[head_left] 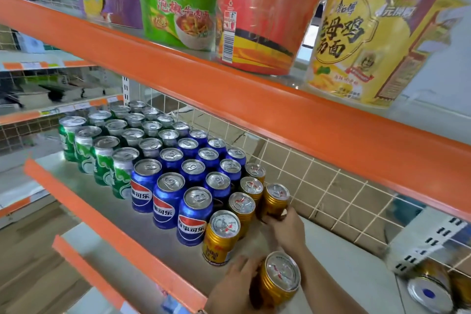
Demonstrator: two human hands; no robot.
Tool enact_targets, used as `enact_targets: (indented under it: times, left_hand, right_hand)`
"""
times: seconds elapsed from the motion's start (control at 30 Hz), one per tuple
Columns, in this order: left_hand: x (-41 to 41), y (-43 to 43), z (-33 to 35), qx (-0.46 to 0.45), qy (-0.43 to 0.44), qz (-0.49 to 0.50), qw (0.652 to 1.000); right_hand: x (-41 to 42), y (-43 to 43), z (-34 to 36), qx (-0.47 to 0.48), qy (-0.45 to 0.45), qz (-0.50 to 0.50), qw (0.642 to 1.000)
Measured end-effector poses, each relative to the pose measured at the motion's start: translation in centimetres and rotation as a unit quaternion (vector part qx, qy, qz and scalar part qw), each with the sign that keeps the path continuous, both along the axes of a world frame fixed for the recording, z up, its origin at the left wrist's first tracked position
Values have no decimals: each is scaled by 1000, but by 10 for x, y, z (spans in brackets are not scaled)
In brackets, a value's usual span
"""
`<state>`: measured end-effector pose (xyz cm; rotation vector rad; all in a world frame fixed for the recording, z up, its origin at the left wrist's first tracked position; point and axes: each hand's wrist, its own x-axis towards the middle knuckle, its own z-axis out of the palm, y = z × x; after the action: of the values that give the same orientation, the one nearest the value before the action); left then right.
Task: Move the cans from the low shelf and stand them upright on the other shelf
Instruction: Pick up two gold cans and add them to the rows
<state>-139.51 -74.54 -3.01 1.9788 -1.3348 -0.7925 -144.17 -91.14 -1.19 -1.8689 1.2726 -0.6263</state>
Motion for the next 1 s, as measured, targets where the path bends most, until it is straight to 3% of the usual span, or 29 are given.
enact_targets:
  times: [0.2,0.4,0.57,0.7,0.83,1.0]
  left_hand:
    - [5,-4,-4,-13,-5,-8,1000]
    - [3,-13,-5,-1,52,-5,999]
    - [3,-23,-7,-30,116,34,992]
    - [0,-28,-14,-64,180,98,977]
    - [-3,-24,-19,-109,112,130,979]
    - [-4,-16,-17,-107,58,94,988]
  right_hand:
    - [17,-26,-12,17,-35,-20,999]
    - [-11,-20,1,108,-119,57,985]
    - [-77,-7,16,218,-48,203,953]
    - [-92,11,26,196,40,339,919]
    - [-77,23,15,93,28,218,971]
    - [-51,18,10,58,-23,144,988]
